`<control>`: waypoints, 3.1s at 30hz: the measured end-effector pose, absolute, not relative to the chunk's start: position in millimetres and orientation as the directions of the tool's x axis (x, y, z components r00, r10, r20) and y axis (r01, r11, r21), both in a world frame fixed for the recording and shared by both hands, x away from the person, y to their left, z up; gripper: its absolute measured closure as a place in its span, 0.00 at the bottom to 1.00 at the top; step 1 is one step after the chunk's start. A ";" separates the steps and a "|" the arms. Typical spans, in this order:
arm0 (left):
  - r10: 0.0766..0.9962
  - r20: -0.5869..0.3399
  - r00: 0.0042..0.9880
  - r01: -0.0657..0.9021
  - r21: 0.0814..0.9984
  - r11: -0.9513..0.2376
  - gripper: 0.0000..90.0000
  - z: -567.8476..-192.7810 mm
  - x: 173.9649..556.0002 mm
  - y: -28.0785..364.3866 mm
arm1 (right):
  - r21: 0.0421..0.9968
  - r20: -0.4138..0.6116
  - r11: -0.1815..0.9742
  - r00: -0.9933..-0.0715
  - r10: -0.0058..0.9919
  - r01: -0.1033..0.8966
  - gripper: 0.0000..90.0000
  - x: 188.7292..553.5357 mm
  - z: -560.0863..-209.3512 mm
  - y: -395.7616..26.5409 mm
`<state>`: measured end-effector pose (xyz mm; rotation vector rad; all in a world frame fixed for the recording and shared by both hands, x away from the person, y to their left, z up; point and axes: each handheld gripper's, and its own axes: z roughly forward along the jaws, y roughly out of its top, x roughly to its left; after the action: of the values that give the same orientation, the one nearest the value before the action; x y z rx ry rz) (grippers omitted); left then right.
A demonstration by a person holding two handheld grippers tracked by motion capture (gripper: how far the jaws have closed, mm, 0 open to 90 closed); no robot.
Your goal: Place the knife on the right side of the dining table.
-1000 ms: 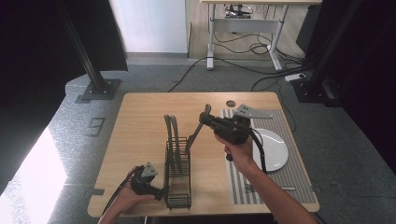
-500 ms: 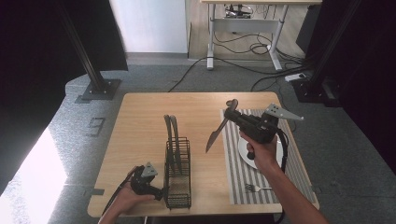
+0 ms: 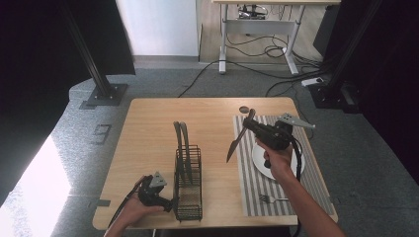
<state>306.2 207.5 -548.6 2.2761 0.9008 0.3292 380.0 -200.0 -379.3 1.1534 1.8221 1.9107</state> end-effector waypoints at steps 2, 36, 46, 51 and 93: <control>0.682 -0.008 0.732 0.516 0.660 -0.546 0.00 -548.6 306.2 207.6 | 0.930 0.348 -0.166 -0.639 0.686 0.328 0.92 383.7 -382.3 -201.4; 0.682 -0.007 0.732 0.516 0.660 -0.547 0.00 -548.6 306.4 207.6 | 0.907 0.370 -0.202 -0.469 0.802 0.369 0.92 450.6 -417.0 -224.2; 0.681 -0.008 0.732 0.516 0.659 -0.547 0.00 -548.5 306.4 207.8 | 0.907 0.373 -0.223 -0.437 0.818 0.358 0.92 463.3 -416.3 -230.9; 0.681 -0.007 0.732 0.516 0.659 -0.548 0.00 -548.5 306.7 209.6 | 0.906 0.378 -0.236 -0.418 0.826 0.352 0.92 469.6 -418.6 -235.3; 0.685 -0.008 0.729 0.518 0.660 -0.544 0.00 -548.6 307.2 210.9 | 0.902 0.403 -0.316 -0.317 0.858 0.293 0.92 524.5 -442.9 -251.0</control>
<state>307.2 210.9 -548.6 2.2749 0.9047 0.3311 524.5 -251.0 -442.9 1.4740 1.4754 1.6720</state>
